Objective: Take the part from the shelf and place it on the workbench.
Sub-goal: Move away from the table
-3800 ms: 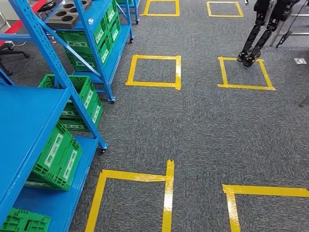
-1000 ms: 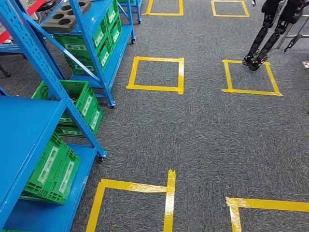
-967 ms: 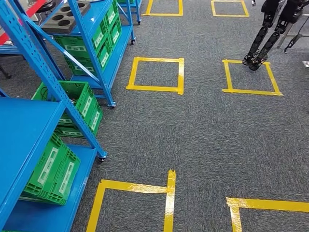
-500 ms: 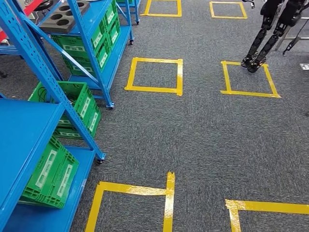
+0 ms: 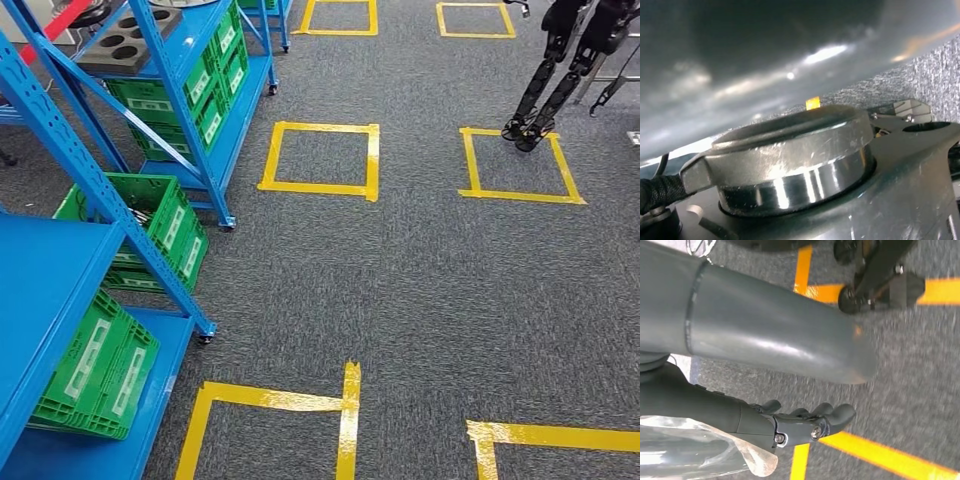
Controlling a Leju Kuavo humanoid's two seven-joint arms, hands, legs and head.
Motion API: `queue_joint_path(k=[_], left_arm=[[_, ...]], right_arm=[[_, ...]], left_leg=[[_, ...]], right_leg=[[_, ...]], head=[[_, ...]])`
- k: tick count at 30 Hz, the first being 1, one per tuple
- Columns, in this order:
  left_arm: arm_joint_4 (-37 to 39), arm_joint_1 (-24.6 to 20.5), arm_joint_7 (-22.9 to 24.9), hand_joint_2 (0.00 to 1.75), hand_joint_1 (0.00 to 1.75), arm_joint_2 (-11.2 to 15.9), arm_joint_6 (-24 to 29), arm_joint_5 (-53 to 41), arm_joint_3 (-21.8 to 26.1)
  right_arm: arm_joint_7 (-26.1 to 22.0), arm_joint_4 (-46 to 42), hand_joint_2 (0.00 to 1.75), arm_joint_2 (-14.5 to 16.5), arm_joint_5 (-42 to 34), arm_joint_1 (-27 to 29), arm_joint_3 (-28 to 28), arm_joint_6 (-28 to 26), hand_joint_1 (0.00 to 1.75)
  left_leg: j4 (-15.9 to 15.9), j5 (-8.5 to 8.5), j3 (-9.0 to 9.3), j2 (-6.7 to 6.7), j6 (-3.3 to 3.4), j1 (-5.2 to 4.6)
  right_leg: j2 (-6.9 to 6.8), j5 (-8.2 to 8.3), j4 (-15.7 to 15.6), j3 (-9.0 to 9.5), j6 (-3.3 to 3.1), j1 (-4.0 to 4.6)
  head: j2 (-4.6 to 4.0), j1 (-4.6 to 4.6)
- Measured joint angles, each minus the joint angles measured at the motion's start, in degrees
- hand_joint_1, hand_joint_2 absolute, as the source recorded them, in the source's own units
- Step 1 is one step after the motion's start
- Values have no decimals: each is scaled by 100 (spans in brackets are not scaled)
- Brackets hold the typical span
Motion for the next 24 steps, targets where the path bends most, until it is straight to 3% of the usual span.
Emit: queue_joint_path(k=[2,4,5,6,7,9,11,15,24], left_arm=[[0,-1,-3,0,0,0,0,-1,-1],[0,0,-5,0,0,1,7,-7,-1],[0,4,-8,0,0,1,23,-13,-1],[0,9,-10,0,0,1,44,-20,-1],[0,14,-14,0,0,0,66,-26,-1],[0,20,-17,0,0,-1,93,-37,-1],[0,11,-18,0,0,-1,98,-49,-1],[2,11,-14,0,0,-7,95,-54,-6],[1,-3,-11,0,0,-11,85,-54,-58]], right_arm=[[1,-1,0,0,-4,-4,-2,0,0],[1,-2,0,0,-3,-11,-1,3,0],[3,-2,0,0,-3,-11,-1,4,0],[5,-2,0,0,-4,-9,-1,5,0],[7,-2,0,0,-4,-7,-1,5,0],[10,-2,0,-1,-5,-4,-2,47,0],[10,-2,0,-11,0,-11,-2,148,0],[11,-2,0,-59,10,-11,1,263,0],[13,-2,0,-110,11,-7,1,278,0]], left_leg=[[407,-241,-164,4,-49,14],[1181,-582,-547,7,-78,20],[1503,-672,-728,7,-78,21],[1638,-645,-825,7,-68,21],[1570,-511,-827,6,-49,20],[869,-30,-557,6,13,6],[229,223,-285,8,64,-24],[5,214,-206,-6,-10,-39],[6,196,-200,-5,46,-45]], right_leg=[[-11,-19,-16,45,-63,-7],[-24,-49,-16,74,-104,6],[-26,-62,-16,87,-117,15],[-24,-76,-16,103,-123,24],[-18,-90,-16,125,-126,33],[-6,-126,-18,184,-122,44],[-1,-162,-17,219,-86,59],[-8,-181,-20,209,-83,69],[-5,-141,-117,255,-24,63]], head=[[-1,-21],[-1,-39],[-1,-40],[-1,-41],[-1,-41],[-1,-40],[-1,-41],[-1,-26],[-1,-26]])
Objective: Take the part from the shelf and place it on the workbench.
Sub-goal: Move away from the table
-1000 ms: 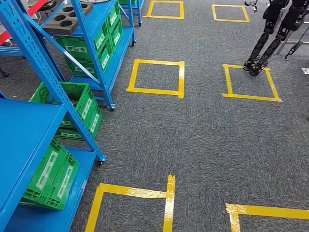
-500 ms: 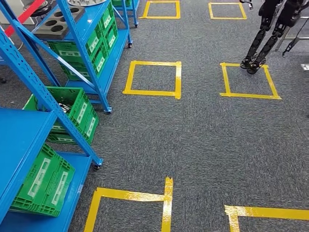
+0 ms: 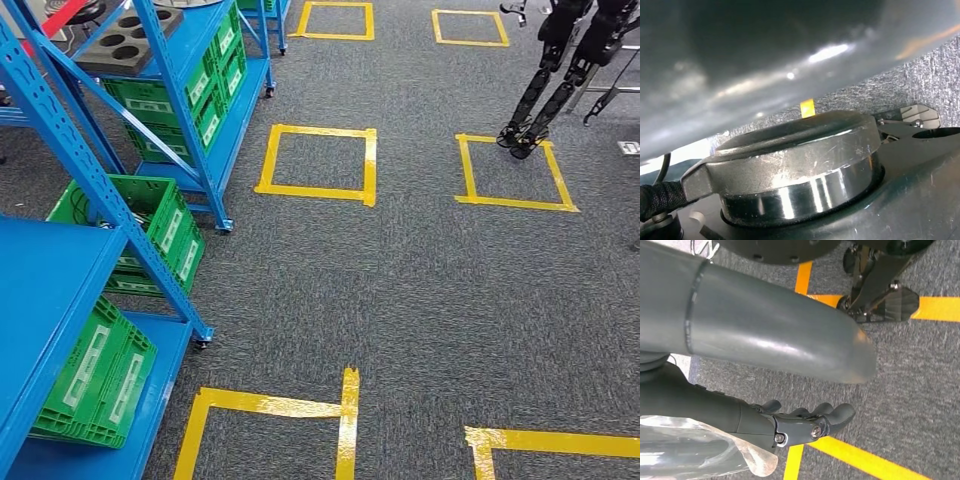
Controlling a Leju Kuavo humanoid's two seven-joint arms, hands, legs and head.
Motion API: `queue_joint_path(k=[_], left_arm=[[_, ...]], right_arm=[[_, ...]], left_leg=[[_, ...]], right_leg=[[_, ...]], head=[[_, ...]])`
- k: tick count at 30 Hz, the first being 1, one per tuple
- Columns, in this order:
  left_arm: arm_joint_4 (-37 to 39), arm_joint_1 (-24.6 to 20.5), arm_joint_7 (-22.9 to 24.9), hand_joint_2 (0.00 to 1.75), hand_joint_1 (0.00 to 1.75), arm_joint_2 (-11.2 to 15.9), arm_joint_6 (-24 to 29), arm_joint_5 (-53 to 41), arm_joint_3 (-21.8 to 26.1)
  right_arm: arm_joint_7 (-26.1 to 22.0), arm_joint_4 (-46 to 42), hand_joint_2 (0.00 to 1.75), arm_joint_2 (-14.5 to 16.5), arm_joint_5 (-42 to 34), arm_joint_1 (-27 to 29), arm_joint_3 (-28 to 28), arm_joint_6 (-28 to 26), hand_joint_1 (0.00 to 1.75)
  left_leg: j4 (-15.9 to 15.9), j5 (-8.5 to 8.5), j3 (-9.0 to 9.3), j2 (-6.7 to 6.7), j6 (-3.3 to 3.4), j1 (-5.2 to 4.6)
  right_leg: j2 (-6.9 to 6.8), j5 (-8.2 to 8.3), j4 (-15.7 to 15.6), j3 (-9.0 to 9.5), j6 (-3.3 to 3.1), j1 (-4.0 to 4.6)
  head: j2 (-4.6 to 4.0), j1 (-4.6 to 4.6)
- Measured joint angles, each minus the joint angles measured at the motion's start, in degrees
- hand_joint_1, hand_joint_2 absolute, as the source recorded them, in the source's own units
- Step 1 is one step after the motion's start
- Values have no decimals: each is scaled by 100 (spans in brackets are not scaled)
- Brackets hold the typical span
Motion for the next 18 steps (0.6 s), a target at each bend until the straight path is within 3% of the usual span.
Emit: queue_joint_path(k=[18], left_arm=[[-1,-1,1,0,0,0,4,-22,-48]], right_arm=[[2,0,0,-8,59,0,0,-28,0]], left_leg=[[0,8,3,1,14,14]], right_leg=[[-1,11,-5,2,18,11]], head=[[0,-1]])
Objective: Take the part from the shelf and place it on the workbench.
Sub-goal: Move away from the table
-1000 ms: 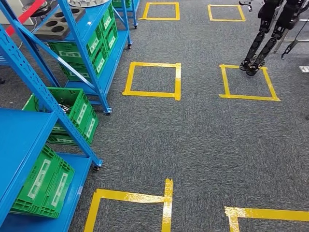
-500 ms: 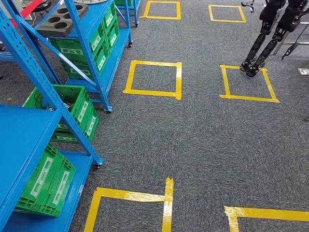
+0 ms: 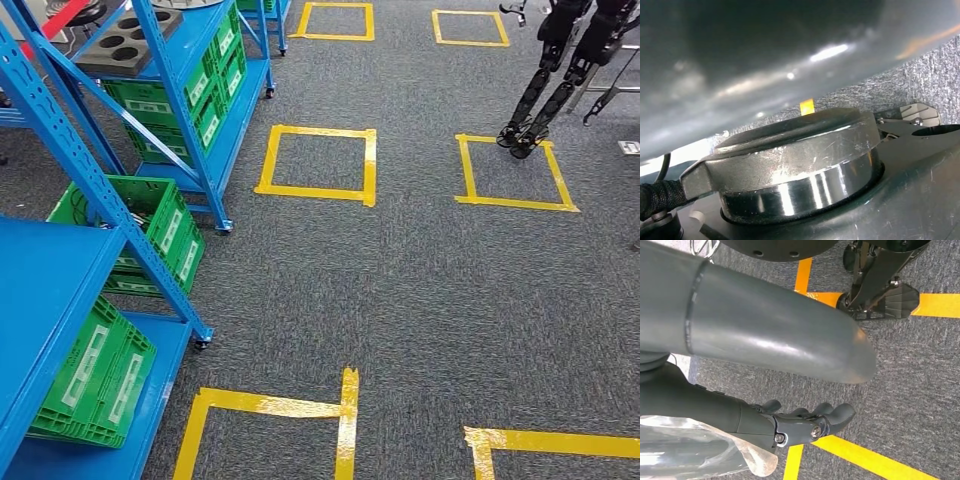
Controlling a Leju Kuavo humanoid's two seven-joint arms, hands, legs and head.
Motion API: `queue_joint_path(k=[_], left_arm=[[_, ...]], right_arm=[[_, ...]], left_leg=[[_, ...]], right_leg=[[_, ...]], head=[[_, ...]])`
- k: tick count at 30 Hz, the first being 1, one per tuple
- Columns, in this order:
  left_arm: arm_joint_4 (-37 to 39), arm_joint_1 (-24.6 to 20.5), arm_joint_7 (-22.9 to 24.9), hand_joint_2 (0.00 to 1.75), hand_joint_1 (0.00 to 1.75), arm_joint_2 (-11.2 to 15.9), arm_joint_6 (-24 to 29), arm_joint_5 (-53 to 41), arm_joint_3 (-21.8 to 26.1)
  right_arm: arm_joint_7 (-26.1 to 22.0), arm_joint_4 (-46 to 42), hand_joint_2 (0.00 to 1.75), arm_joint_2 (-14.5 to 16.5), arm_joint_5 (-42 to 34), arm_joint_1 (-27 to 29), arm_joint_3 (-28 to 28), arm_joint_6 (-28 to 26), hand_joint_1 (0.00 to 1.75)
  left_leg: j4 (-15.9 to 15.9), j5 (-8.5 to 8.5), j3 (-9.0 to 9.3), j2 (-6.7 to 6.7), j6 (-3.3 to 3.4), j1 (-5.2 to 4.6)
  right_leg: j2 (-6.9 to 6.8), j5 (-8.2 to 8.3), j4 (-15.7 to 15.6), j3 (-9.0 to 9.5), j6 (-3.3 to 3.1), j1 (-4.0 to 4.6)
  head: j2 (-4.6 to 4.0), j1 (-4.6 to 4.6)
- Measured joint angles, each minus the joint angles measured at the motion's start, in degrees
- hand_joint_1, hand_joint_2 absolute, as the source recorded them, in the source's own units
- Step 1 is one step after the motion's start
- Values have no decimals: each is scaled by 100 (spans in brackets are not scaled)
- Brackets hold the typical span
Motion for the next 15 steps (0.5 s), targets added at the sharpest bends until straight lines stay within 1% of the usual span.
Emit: queue_joint_path(k=[1,3,5,6,7,8,10,11,12,13,14,15], left_arm=[[1,0,1,0,0,0,0,-5,0],[1,-1,6,0,0,4,1,-19,0],[-1,-4,18,0,0,7,3,-25,-1],[-1,-6,23,0,0,4,5,-25,-1],[-1,-9,26,0,0,3,6,-22,-2],[-1,-10,27,0,0,1,7,-14,-2],[-1,-9,27,0,0,0,8,11,-2],[-1,-6,27,0,0,-1,8,26,-2],[-1,-2,27,0,0,-1,9,36,-2],[-1,-1,27,0,0,-2,9,43,-1],[-1,-2,27,0,0,-3,9,51,-1],[-1,-6,27,0,0,-2,9,57,-1]], right_arm=[[-2,0,0,0,20,0,0,-5,0],[-4,0,0,1,59,-1,1,-24,0],[-4,-1,0,0,108,-5,7,-69,0],[-4,-1,0,-2,144,-7,11,-102,0],[-4,-2,0,-3,186,-10,19,-142,0],[-4,-2,0,-5,230,-10,27,-180,0],[-4,-2,0,-11,306,-7,49,-232,0],[-4,-2,0,-15,336,-1,63,-248,0],[-4,-2,0,-17,367,6,81,-260,0],[-4,-2,0,-19,398,12,103,-274,0],[-4,-2,0,-21,428,16,126,-289,0],[-4,-1,0,-23,456,17,149,-305,0]], left_leg=[[0,0,0,0,0,0],[10,-8,-6,-1,40,-17],[-91,35,37,-11,121,-20],[-186,78,86,-21,156,-5],[-272,122,132,-33,184,12],[-327,154,166,-47,199,28],[-345,168,171,-90,212,31],[-342,165,172,-124,202,34],[-337,160,176,-166,185,41],[-323,151,180,-219,157,55],[-294,132,182,-280,116,75],[-242,103,164,-340,62,87]], right_leg=[[0,0,0,0,0,0],[-7,17,-31,12,39,-16],[-21,31,-80,41,96,-27],[-23,-2,-53,30,108,-24],[-19,-101,95,-39,115,-24],[-12,-254,367,-173,120,-30],[-6,-605,1149,-566,150,-50],[-6,-672,1429,-719,173,-66],[-6,-629,1519,-783,197,-87],[1,-471,1365,-728,222,-113],[42,-243,1011,-569,254,-149],[182,-88,618,-381,295,-188]], head=[[0,0],[0,-3],[1,-5],[0,-2],[0,6],[0,16],[0,27],[0,29],[0,29],[0,31],[0,31],[0,38]])
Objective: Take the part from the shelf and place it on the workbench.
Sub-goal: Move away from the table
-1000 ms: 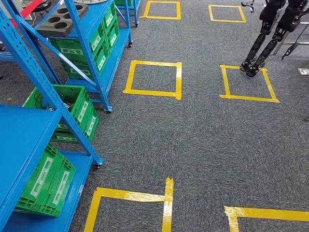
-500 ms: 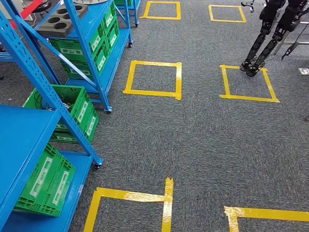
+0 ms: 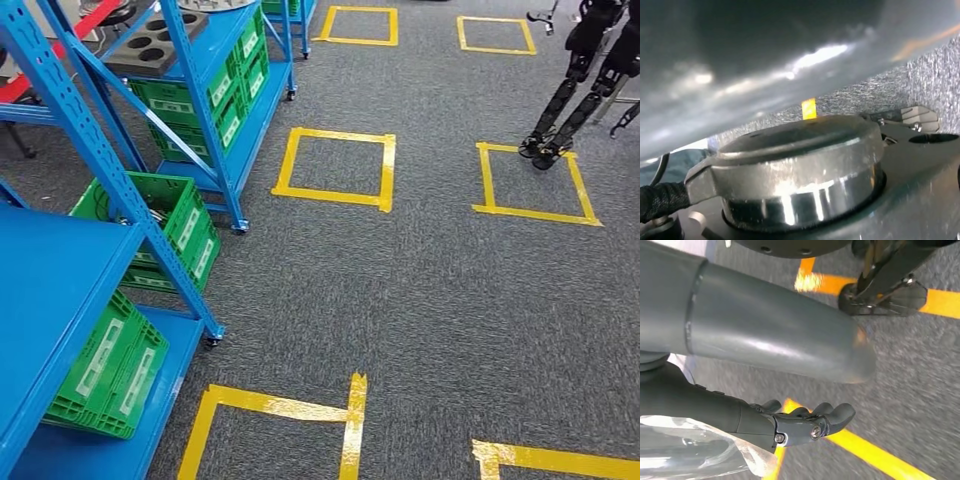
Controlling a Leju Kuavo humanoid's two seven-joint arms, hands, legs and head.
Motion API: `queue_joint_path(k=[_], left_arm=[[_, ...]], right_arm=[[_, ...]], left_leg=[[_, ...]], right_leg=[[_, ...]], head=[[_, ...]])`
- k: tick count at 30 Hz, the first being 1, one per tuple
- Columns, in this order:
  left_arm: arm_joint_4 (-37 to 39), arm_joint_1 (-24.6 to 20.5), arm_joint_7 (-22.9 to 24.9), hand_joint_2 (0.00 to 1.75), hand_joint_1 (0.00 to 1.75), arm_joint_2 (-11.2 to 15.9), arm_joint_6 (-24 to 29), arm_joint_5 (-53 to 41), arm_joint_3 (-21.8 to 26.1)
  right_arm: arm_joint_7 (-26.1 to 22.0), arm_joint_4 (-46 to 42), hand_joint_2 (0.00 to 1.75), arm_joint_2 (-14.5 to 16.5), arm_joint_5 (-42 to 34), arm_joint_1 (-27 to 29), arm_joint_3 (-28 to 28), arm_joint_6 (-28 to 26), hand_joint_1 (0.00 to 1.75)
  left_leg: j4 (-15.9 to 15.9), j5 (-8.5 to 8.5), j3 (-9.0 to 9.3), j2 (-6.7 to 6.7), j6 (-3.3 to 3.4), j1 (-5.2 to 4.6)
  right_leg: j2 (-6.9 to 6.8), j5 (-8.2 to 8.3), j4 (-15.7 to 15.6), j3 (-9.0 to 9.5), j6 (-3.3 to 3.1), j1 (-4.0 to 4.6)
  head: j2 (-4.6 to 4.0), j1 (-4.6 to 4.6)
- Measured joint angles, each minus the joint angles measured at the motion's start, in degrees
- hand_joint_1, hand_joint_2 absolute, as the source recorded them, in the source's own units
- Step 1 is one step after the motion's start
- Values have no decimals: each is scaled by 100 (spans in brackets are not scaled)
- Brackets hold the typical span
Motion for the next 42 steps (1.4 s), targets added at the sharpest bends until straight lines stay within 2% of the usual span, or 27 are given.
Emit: queue_joint_path(k=[2,3,5,7,9,11,12,13,14,16,18,20,21,23,25,26,27,28,29,30,31,32,34,36,38,40,42], left_arm=[[0,-13,0,0,0,3,4,8,1],[0,-16,0,0,0,5,7,10,1],[0,-5,1,0,0,5,8,11,1],[0,4,2,0,0,3,10,12,1],[0,-6,4,0,0,0,14,11,-1],[0,-11,21,0,0,-1,17,11,-2],[0,-3,34,0,0,0,20,11,-2],[0,7,46,0,0,1,21,12,-2],[0,16,54,0,0,3,22,13,-1],[0,14,56,0,0,5,23,13,0],[0,-8,54,0,0,7,23,13,0],[0,-2,50,0,0,11,22,14,-1],[0,13,50,0,0,8,22,15,0],[0,26,50,0,0,2,27,19,1],[0,11,49,0,0,-5,32,21,1],[0,4,48,0,0,-7,32,21,1],[0,4,48,0,0,-9,32,21,1],[0,8,49,0,0,-9,32,21,1],[0,11,49,0,0,-9,32,22,1],[0,13,49,0,0,-10,32,22,1],[0,13,50,0,0,-11,32,22,1],[0,7,52,0,0,-12,32,22,1],[0,3,58,0,0,-11,33,21,0],[0,16,61,0,0,-6,33,19,-1],[0,21,61,0,0,0,31,13,-2],[0,4,61,0,0,4,25,3,-2],[0,-4,61,0,0,7,18,-10,-3]], right_arm=[[0,7,0,0,36,0,35,-20,0],[4,10,0,-3,50,1,48,-23,0],[13,12,0,-11,80,9,74,-28,0],[12,12,0,-21,114,13,109,-32,0],[8,12,0,-26,158,25,149,-33,0],[21,12,0,-27,197,52,177,-47,0],[29,12,0,-27,210,60,187,-57,0],[36,12,0,-27,218,61,197,-66,0],[39,12,0,-27,226,59,207,-72,0],[35,12,0,-27,236,54,219,-79,0],[29,12,0,-27,239,53,235,-83,0],[26,13,0,-27,241,36,253,-85,0],[26,13,0,-28,244,23,263,-91,0],[18,12,0,-28,251,5,283,-139,0],[14,13,0,-25,257,14,297,-214,0],[20,14,0,-20,262,25,301,-243,0],[27,15,0,-15,270,37,303,-263,0],[33,16,0,-9,278,48,305,-278,0],[36,16,0,-5,284,53,307,-289,0],[35,17,0,-4,288,54,307,-297,0],[31,19,0,-3,289,52,308,-304,0],[21,21,0,2,291,51,309,-307,0],[-5,26,0,14,297,48,313,-310,0],[-35,29,0,23,303,47,322,-298,0],[-74,31,0,30,307,45,338,-269,0],[-105,37,0,35,309,55,350,-233,0],[-124,42,0,36,310,70,354,-177,0]], left_leg=[[134,-58,-72,-117,-105,15],[172,-67,-112,-170,-149,19],[188,-52,-154,-259,-209,48],[390,-173,-248,-88,-252,55],[1036,-517,-550,208,-271,43],[1760,-808,-898,299,-268,41],[1906,-816,-966,308,-252,37],[1810,-705,-916,320,-225,27],[1541,-524,-779,351,-190,10],[746,-187,-379,603,-91,-72],[317,-102,-182,802,-14,-153],[269,-111,-195,726,28,-180],[231,-88,-181,667,50,-169],[148,-38,-141,543,104,-128],[124,-17,-130,409,137,-99],[125,-17,-132,331,144,-96],[126,-19,-127,250,147,-96],[130,-21,-119,163,146,-96],[134,-26,-107,75,139,-94],[142,-34,-96,-8,126,-89],[159,-49,-94,-84,103,-90],[187,-63,-108,-158,75,-90],[219,-66,-156,-286,2,-79],[226,-59,-188,-356,-68,-61],[441,-199,-288,-105,-134,-69],[1093,-538,-604,224,-193,-66],[1762,-774,-942,301,-224,-44]], right_leg=[[231,121,-507,264,-3,-44],[290,81,-549,299,-36,-39],[165,86,-528,311,-146,-14],[28,97,-532,318,-242,5],[-138,90,-537,321,-310,41],[-321,72,-536,322,-343,87],[-404,63,-536,327,-354,107],[-479,52,-536,339,-363,124],[-543,41,-536,356,-368,136],[-664,7,-540,396,-351,154],[-786,-22,-543,418,-301,167],[-910,-33,-560,452,-245,168],[-898,-51,-555,463,-218,160],[-620,-213,-324,364,-174,142],[-285,-539,358,11,-152,129],[-226,-667,737,-197,-143,130],[-204,-703,982,-349,-138,130],[-194,-620,1019,-408,-136,130],[-177,-426,817,-353,-137,128],[-120,-177,447,-213,-139,119],[17,5,62,-54,-146,104],[150,113,-254,98,-161,88],[308,118,-507,237,-216,83],[192,127,-545,272,-292,90],[43,133,-578,302,-366,83],[-139,114,-591,324,-416,94],[-330,86,-590,339,-433,109]], head=[[0,20],[0,21],[0,4],[0,-33],[0,-88],[0,-108],[0,-108],[0,-108],[0,-108],[0,-109],[0,-114],[0,-120],[0,-117],[0,-99],[0,-63],[0,-50],[0,-46],[0,-45],[0,-44],[0,-43],[-1,-40],[0,-43],[0,-45],[0,-47],[0,-81],[0,-120],[0,-125]])
